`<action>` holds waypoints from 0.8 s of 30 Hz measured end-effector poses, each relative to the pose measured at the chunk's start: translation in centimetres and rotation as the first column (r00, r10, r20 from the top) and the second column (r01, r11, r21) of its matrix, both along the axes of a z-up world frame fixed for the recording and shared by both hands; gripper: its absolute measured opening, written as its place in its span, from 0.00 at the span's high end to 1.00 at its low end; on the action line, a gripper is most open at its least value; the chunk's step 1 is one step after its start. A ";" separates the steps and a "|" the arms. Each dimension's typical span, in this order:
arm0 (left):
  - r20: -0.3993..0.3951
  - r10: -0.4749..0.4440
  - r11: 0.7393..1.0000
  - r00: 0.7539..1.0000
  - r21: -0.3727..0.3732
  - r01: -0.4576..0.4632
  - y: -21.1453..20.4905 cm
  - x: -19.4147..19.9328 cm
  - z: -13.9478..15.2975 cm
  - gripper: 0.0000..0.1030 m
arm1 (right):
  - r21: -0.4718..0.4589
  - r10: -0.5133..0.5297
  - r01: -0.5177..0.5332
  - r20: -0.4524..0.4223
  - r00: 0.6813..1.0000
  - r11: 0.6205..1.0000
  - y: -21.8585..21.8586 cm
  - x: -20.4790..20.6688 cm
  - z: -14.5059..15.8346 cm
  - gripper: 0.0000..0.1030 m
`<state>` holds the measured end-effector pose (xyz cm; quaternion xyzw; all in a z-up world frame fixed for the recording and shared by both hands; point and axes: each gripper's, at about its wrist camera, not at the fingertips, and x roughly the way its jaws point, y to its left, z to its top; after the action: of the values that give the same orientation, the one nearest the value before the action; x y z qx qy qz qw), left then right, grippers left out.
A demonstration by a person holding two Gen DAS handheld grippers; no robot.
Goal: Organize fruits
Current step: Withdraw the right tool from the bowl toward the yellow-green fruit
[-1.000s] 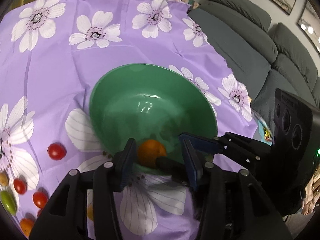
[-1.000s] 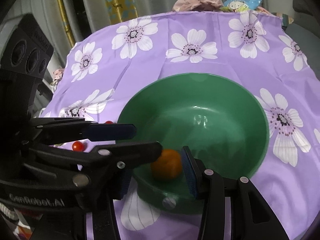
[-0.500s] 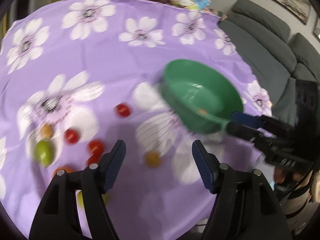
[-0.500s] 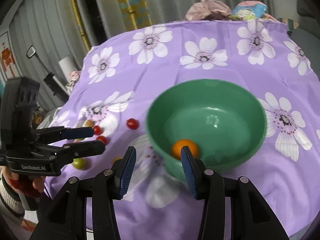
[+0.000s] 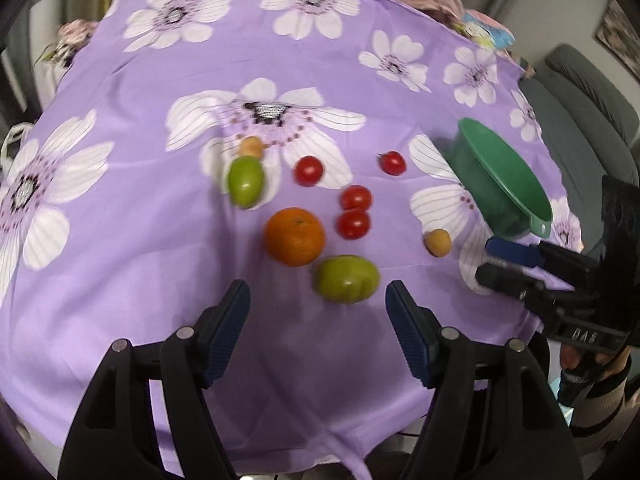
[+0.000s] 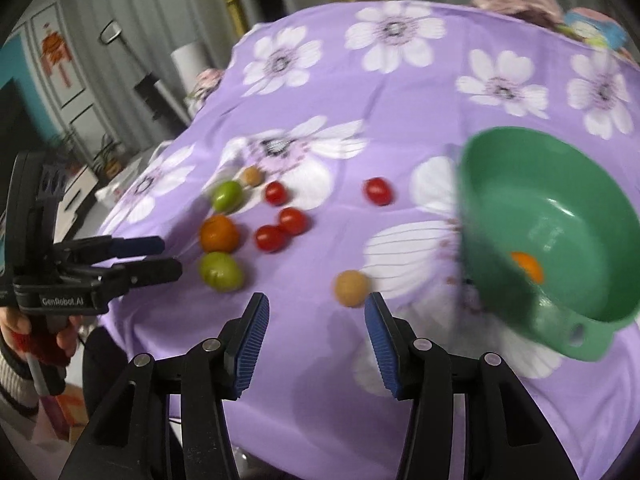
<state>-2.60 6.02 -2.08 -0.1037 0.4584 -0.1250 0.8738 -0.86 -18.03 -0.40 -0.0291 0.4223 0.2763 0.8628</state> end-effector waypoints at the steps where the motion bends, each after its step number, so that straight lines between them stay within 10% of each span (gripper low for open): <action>1: -0.001 0.010 1.000 1.000 -0.006 -0.010 0.3 -0.2 0.0 0.32 | -0.002 0.018 -0.018 -0.005 1.000 1.000 0.7 -0.1 -0.1 0.51; 24: -0.045 -0.060 0.984 0.997 -0.172 0.051 -0.5 1.6 -1.6 0.33 | -0.035 0.115 -0.119 -0.091 0.989 0.992 6.5 0.3 -3.0 0.51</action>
<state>-0.96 5.55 -3.63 -0.1684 0.4704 -0.1854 0.8462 -0.56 -11.57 -3.38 -0.0591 0.4631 0.3189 0.8248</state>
